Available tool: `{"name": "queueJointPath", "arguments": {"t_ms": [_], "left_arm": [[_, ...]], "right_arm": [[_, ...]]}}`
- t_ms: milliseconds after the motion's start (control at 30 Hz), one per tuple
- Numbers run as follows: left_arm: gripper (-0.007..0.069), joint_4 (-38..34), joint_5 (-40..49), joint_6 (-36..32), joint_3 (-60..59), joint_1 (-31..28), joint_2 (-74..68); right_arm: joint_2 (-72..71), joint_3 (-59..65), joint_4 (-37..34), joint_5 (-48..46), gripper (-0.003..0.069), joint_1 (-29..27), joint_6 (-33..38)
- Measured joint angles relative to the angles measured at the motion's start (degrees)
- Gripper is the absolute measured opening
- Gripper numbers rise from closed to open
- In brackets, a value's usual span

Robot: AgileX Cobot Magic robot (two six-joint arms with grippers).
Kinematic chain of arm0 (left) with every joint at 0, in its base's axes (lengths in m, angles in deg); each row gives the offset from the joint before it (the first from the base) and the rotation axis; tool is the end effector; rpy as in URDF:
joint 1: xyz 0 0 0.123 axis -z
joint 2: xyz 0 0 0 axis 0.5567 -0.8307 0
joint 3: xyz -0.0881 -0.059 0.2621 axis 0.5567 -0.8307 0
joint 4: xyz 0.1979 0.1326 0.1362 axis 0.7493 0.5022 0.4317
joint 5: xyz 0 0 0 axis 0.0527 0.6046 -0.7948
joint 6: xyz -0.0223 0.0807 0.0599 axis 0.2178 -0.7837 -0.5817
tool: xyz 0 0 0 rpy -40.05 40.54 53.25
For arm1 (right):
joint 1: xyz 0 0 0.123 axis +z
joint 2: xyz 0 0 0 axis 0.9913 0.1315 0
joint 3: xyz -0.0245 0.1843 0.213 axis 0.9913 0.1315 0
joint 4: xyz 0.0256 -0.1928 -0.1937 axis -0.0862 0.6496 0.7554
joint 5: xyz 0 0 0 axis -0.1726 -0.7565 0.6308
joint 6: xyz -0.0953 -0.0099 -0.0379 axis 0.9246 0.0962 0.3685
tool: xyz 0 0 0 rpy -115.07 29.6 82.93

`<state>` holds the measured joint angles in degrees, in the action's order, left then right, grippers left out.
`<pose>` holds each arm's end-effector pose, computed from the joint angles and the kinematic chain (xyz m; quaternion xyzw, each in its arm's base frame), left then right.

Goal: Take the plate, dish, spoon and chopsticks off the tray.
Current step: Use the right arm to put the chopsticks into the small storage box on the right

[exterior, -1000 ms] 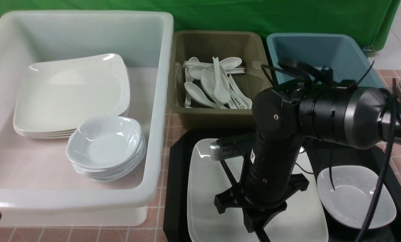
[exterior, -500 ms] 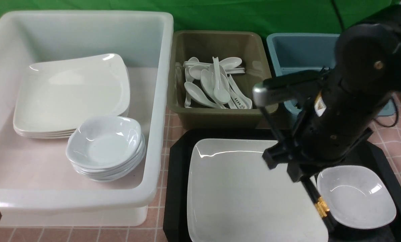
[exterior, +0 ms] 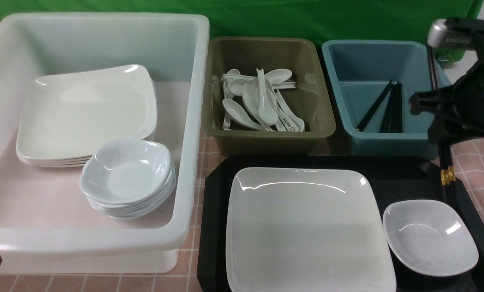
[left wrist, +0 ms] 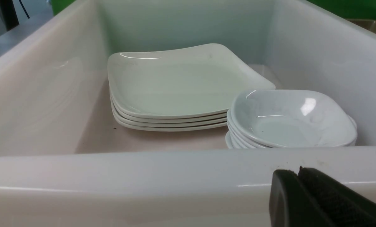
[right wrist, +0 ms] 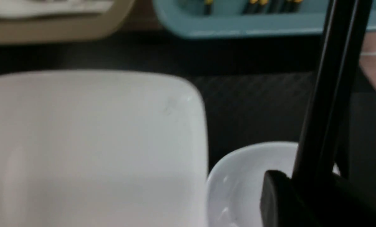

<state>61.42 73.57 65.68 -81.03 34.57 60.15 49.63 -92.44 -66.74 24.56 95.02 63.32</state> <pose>0.0930 -0.0013 0.1900 0.0007 0.7527 -0.0088 0.6583 0.3663 0.0710 0.3074 0.0032 0.9560 0.0122 0.2933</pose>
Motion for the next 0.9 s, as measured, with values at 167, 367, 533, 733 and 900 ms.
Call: {"name": "queueJointPath", "arguments": {"t_ms": [167,367,533,733,900], "left_arm": [[0.0022,0.0,0.0,0.0,0.0,0.0,0.0],[0.0022,0.0,0.0,0.0,0.0,0.0,0.0],[0.0022,0.0,0.0,0.0,0.0,0.0,0.0],[0.0022,0.0,0.0,0.0,0.0,0.0,0.0],[0.0022,0.0,0.0,-0.1,0.0,0.0,0.0]], "right_arm": [[0.0,-0.1,0.0,2.0,0.0169,-3.9,0.0],[0.0,-1.6,0.0,6.5,0.0169,-5.0,0.0],[0.0,-2.7,-0.1,17.1,0.0169,-5.0,0.0],[2.2,-3.0,-0.1,32.4,0.0169,-5.0,0.0],[6.5,-3.0,-0.1,40.4,0.0169,-5.0,0.5]]}}
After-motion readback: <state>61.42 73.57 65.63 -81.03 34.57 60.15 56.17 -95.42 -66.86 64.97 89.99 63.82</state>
